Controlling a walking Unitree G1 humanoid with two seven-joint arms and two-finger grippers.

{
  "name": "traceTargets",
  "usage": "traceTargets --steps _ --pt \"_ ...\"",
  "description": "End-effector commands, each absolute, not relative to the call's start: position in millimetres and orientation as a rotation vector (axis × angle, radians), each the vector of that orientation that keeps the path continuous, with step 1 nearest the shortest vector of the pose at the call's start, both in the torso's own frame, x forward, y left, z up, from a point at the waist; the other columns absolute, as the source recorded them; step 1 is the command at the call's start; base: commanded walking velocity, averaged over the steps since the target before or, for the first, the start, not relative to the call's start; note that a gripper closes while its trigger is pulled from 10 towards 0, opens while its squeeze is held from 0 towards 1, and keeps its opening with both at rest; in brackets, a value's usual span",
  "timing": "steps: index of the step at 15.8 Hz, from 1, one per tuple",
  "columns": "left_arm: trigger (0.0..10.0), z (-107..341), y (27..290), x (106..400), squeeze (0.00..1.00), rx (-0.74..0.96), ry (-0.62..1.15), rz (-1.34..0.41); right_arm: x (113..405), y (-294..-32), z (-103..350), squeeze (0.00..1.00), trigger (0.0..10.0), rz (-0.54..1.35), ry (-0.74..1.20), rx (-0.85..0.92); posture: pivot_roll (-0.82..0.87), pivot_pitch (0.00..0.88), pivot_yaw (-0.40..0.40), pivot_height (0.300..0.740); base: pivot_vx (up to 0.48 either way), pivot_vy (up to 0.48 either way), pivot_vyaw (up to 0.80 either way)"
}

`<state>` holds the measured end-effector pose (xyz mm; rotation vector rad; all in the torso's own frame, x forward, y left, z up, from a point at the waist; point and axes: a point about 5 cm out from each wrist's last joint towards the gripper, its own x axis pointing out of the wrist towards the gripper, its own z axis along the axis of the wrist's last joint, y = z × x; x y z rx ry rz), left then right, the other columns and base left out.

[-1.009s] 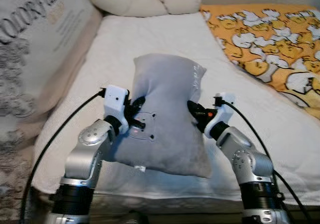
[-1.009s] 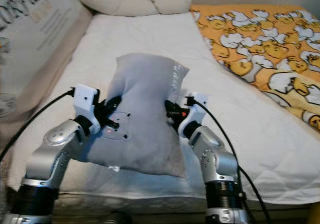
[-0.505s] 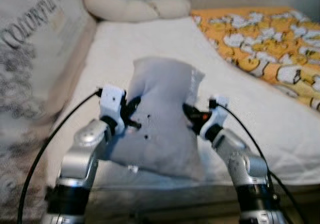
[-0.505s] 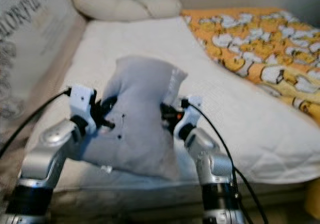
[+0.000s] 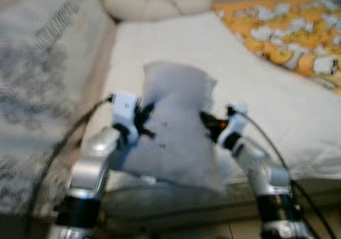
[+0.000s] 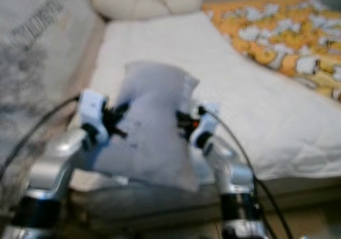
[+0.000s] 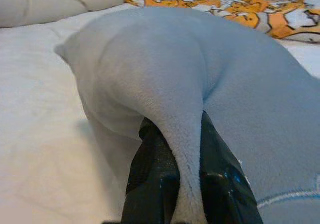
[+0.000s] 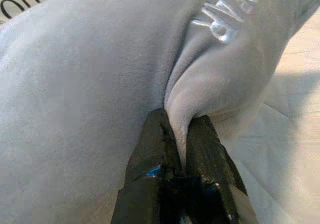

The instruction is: Clean up the room

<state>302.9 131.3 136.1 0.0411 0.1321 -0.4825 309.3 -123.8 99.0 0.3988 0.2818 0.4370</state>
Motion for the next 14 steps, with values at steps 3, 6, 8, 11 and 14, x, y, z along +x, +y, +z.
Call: traceTargets --steps 3,6,8,11,14 --pt "10.0 150.6 139.0 307.3 0.0 0.051 0.067 -0.424 312.4 -116.0 103.6 0.0 10.0 0.467 0.263 0.398 -0.02 0.0 0.06 0.74 0.0 0.0 0.0" --pt "10.0 153.7 143.2 311.6 0.0 0.042 0.053 -0.396 315.2 -117.4 103.9 0.0 10.0 0.462 0.266 0.394 -0.02 0.0 0.064 0.74 0.0 0.0 0.0" --pt "10.0 154.7 145.5 313.6 0.0 0.046 0.058 -0.388 317.9 -117.7 103.9 0.0 10.0 0.465 0.272 0.372 -0.02 0.0 0.068 0.74 0.294 0.0 0.0" --pt "10.0 155.6 147.2 315.4 0.0 0.053 0.061 -0.374 322.3 -118.1 103.1 0.0 10.0 0.448 0.276 0.374 -0.01 0.0 0.066 0.74 0.332 0.0 0.46" --pt "10.0 156.1 147.4 317.0 0.0 0.057 0.063 -0.365 324.1 -115.0 103.6 0.0 10.0 0.475 0.272 0.346 -0.01 0.0 0.064 0.74 0.345 0.0 0.0"
